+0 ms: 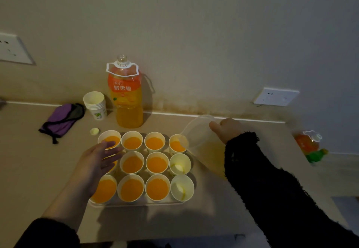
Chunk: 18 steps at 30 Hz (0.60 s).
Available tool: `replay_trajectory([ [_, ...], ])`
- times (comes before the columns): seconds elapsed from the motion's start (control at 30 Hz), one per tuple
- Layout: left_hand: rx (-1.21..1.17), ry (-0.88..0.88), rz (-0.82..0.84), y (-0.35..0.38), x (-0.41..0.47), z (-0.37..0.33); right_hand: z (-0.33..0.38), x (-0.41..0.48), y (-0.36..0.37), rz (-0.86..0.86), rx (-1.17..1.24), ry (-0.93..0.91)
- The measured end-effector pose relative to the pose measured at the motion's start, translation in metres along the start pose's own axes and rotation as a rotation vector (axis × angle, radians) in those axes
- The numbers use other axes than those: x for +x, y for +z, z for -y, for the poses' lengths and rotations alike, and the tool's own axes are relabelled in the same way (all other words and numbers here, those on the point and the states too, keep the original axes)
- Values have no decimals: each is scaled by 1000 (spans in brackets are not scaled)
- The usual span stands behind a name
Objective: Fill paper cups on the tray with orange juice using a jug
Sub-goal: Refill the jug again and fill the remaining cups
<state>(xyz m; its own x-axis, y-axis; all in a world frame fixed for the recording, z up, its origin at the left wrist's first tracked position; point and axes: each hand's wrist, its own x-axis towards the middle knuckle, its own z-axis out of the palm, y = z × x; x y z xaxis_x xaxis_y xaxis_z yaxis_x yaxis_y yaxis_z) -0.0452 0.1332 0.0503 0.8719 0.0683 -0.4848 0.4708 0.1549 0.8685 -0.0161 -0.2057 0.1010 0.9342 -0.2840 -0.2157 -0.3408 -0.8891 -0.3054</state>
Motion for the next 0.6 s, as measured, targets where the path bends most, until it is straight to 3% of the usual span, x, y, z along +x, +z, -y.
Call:
replay_trajectory([
  [0.6, -2, -12, -20, 2, 9, -2, 1, 11, 7, 59, -55, 49],
])
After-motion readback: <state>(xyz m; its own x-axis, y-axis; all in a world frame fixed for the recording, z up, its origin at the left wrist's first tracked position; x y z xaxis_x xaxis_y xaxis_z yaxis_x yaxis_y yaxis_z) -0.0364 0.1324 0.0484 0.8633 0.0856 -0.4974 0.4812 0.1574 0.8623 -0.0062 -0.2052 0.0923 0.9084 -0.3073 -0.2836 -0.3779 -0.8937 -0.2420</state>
